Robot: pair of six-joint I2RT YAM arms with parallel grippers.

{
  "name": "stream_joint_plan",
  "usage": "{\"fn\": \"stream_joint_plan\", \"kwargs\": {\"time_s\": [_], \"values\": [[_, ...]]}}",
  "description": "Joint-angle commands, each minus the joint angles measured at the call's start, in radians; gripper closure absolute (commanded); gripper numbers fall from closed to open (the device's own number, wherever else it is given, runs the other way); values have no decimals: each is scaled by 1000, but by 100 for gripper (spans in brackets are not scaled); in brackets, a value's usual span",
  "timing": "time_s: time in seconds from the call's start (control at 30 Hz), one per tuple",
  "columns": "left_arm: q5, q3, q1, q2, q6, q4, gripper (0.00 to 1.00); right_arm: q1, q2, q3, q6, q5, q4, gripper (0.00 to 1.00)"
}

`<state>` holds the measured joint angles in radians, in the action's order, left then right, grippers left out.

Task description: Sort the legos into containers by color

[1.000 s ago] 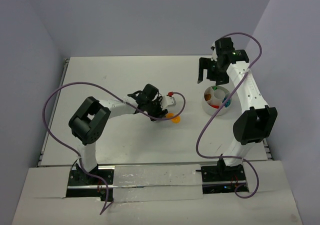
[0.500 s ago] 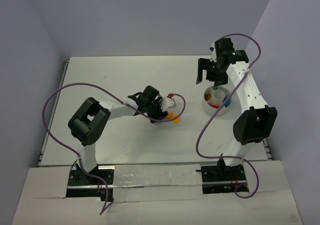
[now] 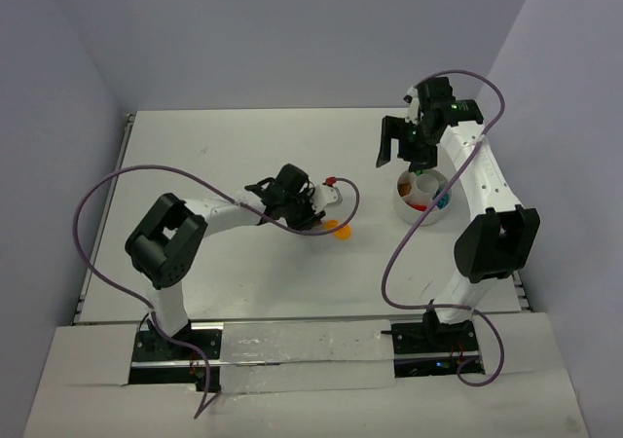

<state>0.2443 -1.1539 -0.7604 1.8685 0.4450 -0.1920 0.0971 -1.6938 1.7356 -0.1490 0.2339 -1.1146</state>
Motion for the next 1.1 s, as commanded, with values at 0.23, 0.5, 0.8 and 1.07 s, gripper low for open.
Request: {"fn": "stream_joint_plan", "kwargs": {"time_s": [0.23,0.5,0.8,1.07], "values": [[-19,-13,-35,-308,-192,240,100,3,32,34,27,389,-29,19],[-43,-119,-81,-275,-230,247,100,48,26,63,36,475,-40,23],[-60,-136,-123,-269,-218,263,100,78,28,22,63,493,-53,32],[-75,-156,-146,-267,-201,279,100,81,17,19,81,522,-70,40]]}}
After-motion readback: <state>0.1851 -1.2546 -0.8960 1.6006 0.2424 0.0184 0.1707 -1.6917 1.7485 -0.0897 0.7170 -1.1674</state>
